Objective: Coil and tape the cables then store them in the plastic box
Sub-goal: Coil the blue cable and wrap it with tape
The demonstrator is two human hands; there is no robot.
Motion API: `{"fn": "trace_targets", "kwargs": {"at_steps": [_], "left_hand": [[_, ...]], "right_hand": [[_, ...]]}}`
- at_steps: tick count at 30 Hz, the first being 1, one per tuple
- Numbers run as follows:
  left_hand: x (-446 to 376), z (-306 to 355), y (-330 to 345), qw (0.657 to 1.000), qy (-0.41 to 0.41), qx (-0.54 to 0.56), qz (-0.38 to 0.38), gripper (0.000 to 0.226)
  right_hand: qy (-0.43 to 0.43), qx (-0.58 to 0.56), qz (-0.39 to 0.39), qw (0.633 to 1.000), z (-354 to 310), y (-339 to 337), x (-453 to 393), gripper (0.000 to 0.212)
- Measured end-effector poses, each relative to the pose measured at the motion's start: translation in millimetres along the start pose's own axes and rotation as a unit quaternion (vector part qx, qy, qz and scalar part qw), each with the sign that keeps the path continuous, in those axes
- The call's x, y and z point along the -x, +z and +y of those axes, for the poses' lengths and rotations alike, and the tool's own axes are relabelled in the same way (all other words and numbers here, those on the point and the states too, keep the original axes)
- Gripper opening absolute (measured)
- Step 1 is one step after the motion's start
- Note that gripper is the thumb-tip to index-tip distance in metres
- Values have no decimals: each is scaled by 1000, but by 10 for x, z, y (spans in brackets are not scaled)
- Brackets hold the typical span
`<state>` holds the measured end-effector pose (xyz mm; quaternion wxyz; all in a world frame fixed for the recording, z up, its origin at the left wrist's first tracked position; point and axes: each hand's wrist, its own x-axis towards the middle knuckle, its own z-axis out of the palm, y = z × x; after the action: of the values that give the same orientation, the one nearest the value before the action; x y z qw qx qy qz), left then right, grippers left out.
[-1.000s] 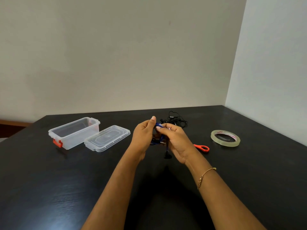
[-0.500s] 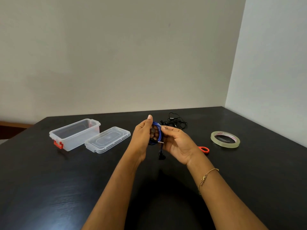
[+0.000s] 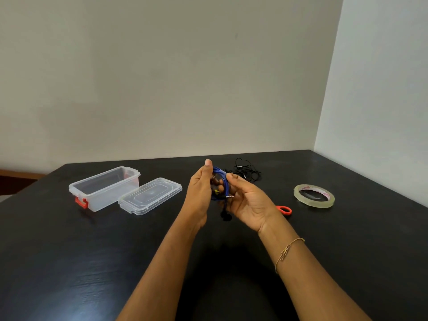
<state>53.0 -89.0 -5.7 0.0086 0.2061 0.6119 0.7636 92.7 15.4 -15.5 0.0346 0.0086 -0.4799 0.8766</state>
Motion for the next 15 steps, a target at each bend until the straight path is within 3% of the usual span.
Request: {"fn": "trace_targets", "kwargs": {"at_steps": [11,13,15], "left_hand": [[-6,-32,30,998,30,-36,29,44],[-11,-50,37,997,28,-51,49,41],[-12,-63,36,995,33,-61,74,38]], "right_hand": [[-51,74,103,991,35,107,-26,18],[-111,175,150,967,53,107,-54,20],[-208,284,193,916,74,107,-70,23]]}}
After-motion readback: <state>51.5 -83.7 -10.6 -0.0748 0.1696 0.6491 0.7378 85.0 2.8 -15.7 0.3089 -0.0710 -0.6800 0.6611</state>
